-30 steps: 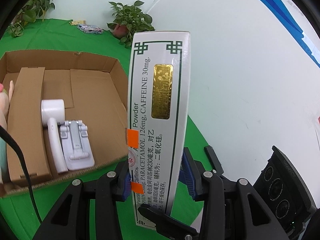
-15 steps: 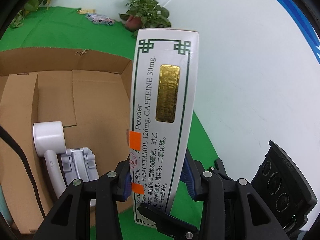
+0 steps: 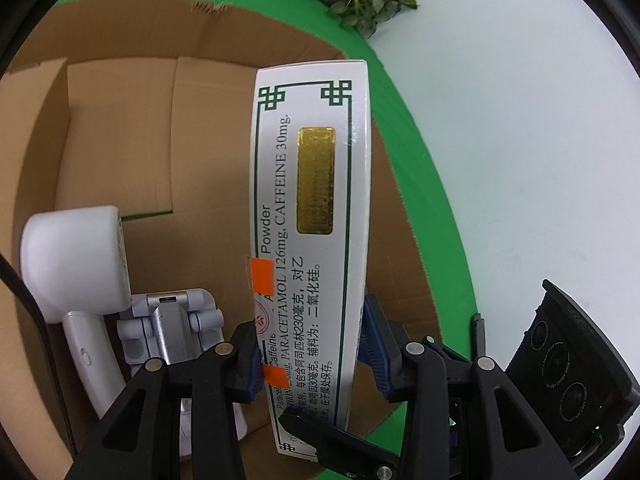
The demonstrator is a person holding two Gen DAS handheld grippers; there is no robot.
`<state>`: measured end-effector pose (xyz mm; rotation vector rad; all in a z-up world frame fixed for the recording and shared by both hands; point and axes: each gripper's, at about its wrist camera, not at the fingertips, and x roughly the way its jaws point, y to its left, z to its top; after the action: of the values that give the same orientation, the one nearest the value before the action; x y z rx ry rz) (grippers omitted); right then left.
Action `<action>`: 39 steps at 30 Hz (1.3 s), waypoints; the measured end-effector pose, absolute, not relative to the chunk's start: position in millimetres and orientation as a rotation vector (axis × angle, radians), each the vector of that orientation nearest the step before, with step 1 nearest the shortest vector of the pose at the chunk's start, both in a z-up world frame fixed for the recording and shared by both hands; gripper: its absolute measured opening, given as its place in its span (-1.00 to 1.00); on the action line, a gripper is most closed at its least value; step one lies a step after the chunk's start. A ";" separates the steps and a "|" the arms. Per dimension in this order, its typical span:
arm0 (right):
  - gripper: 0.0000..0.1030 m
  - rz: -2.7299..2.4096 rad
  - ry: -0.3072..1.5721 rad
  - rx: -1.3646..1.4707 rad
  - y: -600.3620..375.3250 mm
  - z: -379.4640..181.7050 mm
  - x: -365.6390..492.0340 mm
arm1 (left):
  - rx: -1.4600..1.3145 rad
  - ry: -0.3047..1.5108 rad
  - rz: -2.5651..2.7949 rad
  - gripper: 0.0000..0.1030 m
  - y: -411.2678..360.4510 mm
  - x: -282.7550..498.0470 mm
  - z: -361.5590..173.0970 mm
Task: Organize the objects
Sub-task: 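Lower the product box into the cardboard box beside the white stand, then open the left tool and withdraw it from the cardboard box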
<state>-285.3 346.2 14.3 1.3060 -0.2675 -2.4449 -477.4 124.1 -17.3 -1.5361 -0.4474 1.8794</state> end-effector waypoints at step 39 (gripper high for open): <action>0.65 -2.873 0.042 0.894 301.9 6.2 -216.8 | -0.867 0.131 3.013 0.85 -31.3 -303.2 48.7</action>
<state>-216.8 301.9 6.2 0.8940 0.0417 -2.8733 -303.2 -31.2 48.7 -0.8674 0.1305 3.0126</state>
